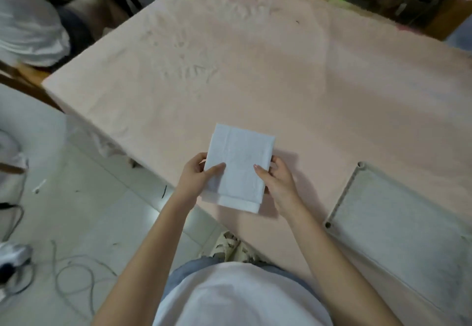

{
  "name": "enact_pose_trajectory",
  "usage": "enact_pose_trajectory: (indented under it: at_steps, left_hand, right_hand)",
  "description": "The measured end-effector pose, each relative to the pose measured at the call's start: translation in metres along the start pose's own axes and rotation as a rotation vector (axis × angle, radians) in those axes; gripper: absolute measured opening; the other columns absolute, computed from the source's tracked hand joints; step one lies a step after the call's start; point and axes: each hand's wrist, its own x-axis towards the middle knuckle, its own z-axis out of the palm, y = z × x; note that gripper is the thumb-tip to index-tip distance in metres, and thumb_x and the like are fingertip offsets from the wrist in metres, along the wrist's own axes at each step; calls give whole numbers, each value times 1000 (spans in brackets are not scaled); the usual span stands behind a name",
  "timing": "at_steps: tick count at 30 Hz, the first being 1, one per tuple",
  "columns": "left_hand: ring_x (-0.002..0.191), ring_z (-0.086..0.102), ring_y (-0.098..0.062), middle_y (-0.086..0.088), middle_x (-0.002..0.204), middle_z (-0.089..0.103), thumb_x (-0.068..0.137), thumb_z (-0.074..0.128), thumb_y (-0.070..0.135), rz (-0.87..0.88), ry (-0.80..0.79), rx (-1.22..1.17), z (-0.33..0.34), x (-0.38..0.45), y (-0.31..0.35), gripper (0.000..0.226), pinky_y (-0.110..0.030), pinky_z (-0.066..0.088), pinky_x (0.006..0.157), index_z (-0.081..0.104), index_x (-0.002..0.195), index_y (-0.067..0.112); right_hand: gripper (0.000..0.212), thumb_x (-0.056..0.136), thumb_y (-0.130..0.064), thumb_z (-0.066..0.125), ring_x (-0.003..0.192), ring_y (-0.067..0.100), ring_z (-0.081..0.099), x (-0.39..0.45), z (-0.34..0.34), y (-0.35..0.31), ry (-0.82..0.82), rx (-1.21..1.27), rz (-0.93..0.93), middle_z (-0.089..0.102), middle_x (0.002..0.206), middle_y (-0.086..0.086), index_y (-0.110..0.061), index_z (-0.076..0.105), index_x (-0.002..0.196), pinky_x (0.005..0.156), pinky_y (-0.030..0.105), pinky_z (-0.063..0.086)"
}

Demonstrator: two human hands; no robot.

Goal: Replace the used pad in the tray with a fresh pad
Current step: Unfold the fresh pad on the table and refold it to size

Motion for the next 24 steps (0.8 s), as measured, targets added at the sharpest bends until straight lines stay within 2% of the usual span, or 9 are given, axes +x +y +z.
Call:
enact_pose_trajectory:
  at_steps: [2,5,9,11,15,17,21,24]
  left_hand:
    - [76,69,-20,-8,97,72,83,71,12,-3,76,-37,-13,-7,-4,29,-30,56,66,62,110,10]
    - [73,68,-15,-2,93,71,83,71,15,8,182,-77,-28,-16,-9,26,-24,54,60,62,107,13]
    - [74,67,-14,1,92,70,83,71,18,-5,304,-128,-48,-25,-18,25,-24,52,60,62,106,17]
    - [74,68,-13,1,92,70,83,72,18,-7,321,-144,-63,-26,-21,27,-25,52,62,62,108,17]
    - [78,68,-16,0,95,70,82,72,17,19,281,-140,-103,-19,-18,29,-27,53,65,63,110,15]
    - [80,68,-18,-1,97,70,82,72,17,34,244,-114,-125,-13,-13,30,-28,53,66,62,110,15]
    - [76,68,-12,2,94,70,82,72,17,57,175,-82,-167,1,-4,29,-20,51,58,62,109,14]
    - [77,67,-12,1,96,69,82,72,16,56,113,-36,-192,14,3,28,-19,49,59,61,107,14]
  right_hand:
    - [28,90,-8,62,84,13,66,2,16,2,-40,-22,2,67,101,1,-10,49,115,56,24,53]
    - [27,90,-8,63,87,16,66,3,38,7,-82,-51,14,67,103,2,-11,50,114,60,26,54]
    - [33,87,-12,67,91,23,66,5,65,10,-135,-48,48,67,107,8,-13,49,114,75,40,55]
    - [35,86,-13,68,90,23,66,5,78,12,-179,-68,75,67,106,7,-13,48,116,77,42,55]
    - [32,87,-7,67,92,26,66,5,112,18,-206,-120,64,66,108,9,-11,49,114,78,45,54]
    - [29,87,-6,66,87,22,67,4,132,22,-174,-122,44,67,101,6,-12,51,111,74,41,55]
    - [28,87,-6,66,82,17,67,1,175,29,-93,-88,22,68,97,2,-12,52,111,62,28,55]
    - [33,87,-5,66,83,18,67,1,199,34,-18,-54,21,67,100,5,-9,51,116,64,31,56]
